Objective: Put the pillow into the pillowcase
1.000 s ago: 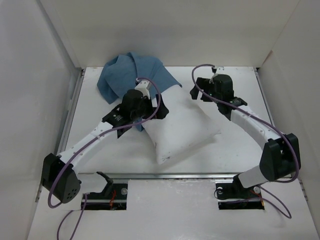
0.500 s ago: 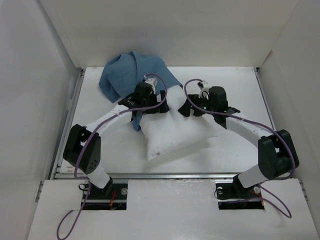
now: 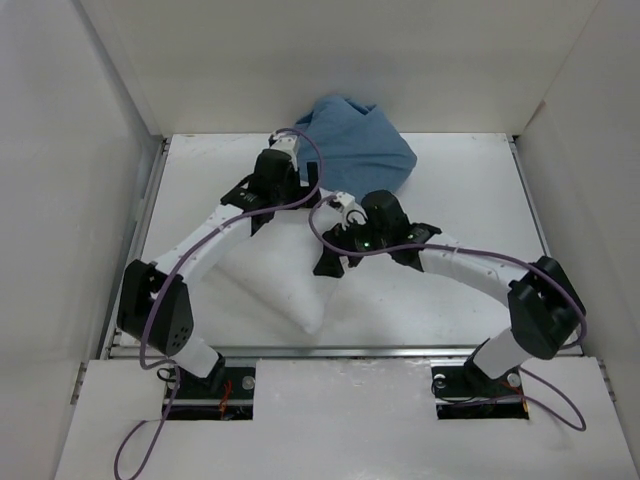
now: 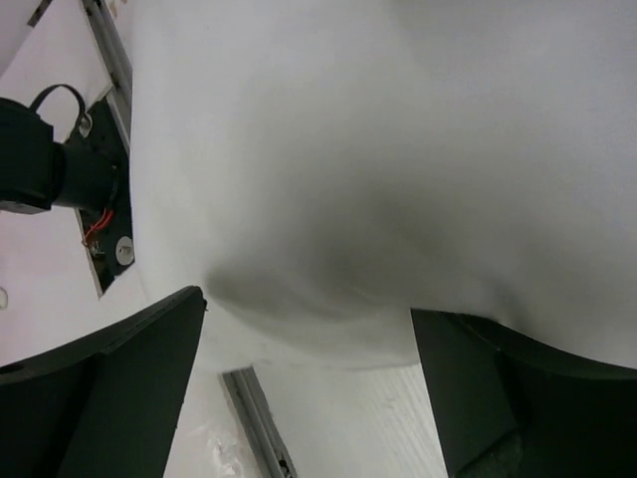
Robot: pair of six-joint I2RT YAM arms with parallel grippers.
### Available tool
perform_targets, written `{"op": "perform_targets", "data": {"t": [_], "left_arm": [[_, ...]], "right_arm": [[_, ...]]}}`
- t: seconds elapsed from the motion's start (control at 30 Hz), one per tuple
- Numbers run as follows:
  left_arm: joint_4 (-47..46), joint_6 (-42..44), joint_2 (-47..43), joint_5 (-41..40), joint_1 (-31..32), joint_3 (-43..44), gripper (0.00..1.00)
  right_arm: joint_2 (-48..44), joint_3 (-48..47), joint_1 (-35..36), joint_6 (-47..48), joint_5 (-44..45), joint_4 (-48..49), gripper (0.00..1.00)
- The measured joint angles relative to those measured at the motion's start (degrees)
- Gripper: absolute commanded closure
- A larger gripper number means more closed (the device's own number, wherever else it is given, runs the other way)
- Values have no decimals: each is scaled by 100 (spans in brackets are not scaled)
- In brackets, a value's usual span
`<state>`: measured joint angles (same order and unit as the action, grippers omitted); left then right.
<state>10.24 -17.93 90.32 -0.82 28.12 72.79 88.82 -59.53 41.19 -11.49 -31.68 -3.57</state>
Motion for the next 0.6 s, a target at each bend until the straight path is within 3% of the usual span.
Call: {"op": "perform_targets", "data": {"t": [0.17, 0.37, 0.47, 0.6], "left_arm": [[22, 13, -673, -431, 195, -415, 0], [264, 304, -1327, -988, 992, -592, 0], [317, 437, -1397, -1137, 1495, -590, 0], [627, 485, -1019, -1541, 2033, -511, 0]], "right_arm": [[-680, 20, -146, 9, 350, -540, 8], [-2371, 170, -1054, -610, 1993, -824, 1], [-2861, 216, -1648, -896, 2730, -1027, 1], [-2846, 273, -2055, -1082, 3152, -1355, 1]]}}
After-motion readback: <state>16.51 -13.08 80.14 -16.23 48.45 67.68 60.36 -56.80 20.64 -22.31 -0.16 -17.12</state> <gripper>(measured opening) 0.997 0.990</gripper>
